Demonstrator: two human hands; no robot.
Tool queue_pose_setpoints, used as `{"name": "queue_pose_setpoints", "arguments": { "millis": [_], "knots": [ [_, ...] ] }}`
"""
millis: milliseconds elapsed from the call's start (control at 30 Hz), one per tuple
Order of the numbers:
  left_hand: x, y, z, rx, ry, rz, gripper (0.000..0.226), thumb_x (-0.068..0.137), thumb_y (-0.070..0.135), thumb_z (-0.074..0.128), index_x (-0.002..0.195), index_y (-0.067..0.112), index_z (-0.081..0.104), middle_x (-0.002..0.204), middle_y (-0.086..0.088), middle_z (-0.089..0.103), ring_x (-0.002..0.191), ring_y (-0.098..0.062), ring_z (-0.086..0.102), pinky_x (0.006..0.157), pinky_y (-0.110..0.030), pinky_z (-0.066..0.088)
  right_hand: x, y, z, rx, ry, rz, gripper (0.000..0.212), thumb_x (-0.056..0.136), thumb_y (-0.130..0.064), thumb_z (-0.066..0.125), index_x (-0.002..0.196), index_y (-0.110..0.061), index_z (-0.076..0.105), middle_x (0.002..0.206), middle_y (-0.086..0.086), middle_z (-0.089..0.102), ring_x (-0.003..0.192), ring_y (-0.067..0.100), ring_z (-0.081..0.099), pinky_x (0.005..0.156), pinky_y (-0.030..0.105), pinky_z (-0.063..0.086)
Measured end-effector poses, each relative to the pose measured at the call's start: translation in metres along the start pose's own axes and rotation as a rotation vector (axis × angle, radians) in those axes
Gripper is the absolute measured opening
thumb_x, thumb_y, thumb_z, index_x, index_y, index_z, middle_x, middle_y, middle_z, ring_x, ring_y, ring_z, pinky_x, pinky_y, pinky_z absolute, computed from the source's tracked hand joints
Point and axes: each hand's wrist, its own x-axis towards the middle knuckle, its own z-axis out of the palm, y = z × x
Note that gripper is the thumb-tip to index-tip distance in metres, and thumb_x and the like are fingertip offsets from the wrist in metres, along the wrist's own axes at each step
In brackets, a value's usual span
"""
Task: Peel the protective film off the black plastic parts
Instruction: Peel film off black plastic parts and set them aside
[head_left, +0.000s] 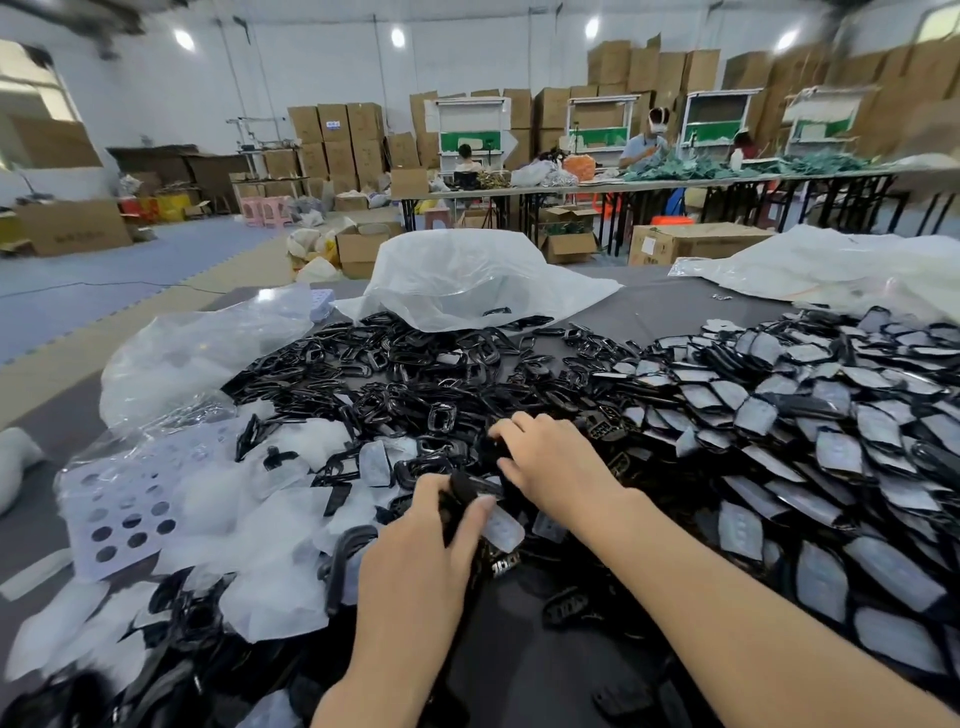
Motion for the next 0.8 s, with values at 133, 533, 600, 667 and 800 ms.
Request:
{"name": "queue_pose_setpoints", "arguments": {
  "millis": [133,533,600,667,800],
  "knots": [
    [-0.001,0.005,-0.005,-0.011,0.020,0.000,0.039,0.089,0.066,0.035,0.081,0.029,0.038,0.054,0.001,0.053,0.058,-0.021,0.056,0.057,-0.040,0.047,-0.034,-0.001,0.000,0.062,0.103,0.005,0.029,0.100,-0.037,0.046,0.125,-0.023,0.052,0.121,-0.004,0.057,0.112,0.020,0.056,0.096,0.034,0.039],
    [-0.002,0.001,0.003,-0.236,-0.010,0.019,0.020,0.095,0.046,0.051,0.079,0.035,0.046,0.072,0.008,0.056,0.069,-0.009,0.055,0.061,-0.019,0.042,-0.102,-0.001,-0.013,1.539,0.264,0.575,0.009,0.097,-0.028,0.064,0.092,-0.025,0.070,0.085,-0.007,0.074,0.082,0.009,0.070,0.075,0.021,0.053],
    [-0.001,0.000,0.004,-0.269,0.002,0.011,0.014,0.094,0.048,0.052,0.083,0.040,0.047,0.076,0.014,0.061,0.067,-0.008,0.058,0.057,-0.021,0.043,-0.100,-0.002,-0.013,1.758,0.266,0.615,0.007,0.097,-0.017,0.064,0.100,-0.013,0.070,0.093,0.007,0.078,0.088,0.024,0.076,0.072,0.027,0.058],
    [-0.001,0.001,0.003,-0.289,0.030,0.027,0.010,0.094,0.049,0.051,0.086,0.044,0.047,0.077,0.013,0.062,0.066,-0.010,0.058,0.057,-0.026,0.045,-0.101,-0.002,-0.013,1.782,0.267,0.618,0.011,0.097,-0.011,0.064,0.107,-0.013,0.068,0.093,0.010,0.078,0.087,0.027,0.077,0.069,0.025,0.059],
    [-0.003,0.006,0.001,-0.255,0.075,0.110,0.015,0.097,0.059,0.040,0.098,0.049,0.052,0.090,0.022,0.062,0.085,-0.010,0.060,0.071,-0.030,0.049,-0.106,-0.001,-0.014,1.811,0.266,0.585,0.022,0.097,-0.007,0.063,0.110,-0.022,0.073,0.095,0.009,0.078,0.085,0.029,0.077,0.067,0.026,0.059]
  ]
}}
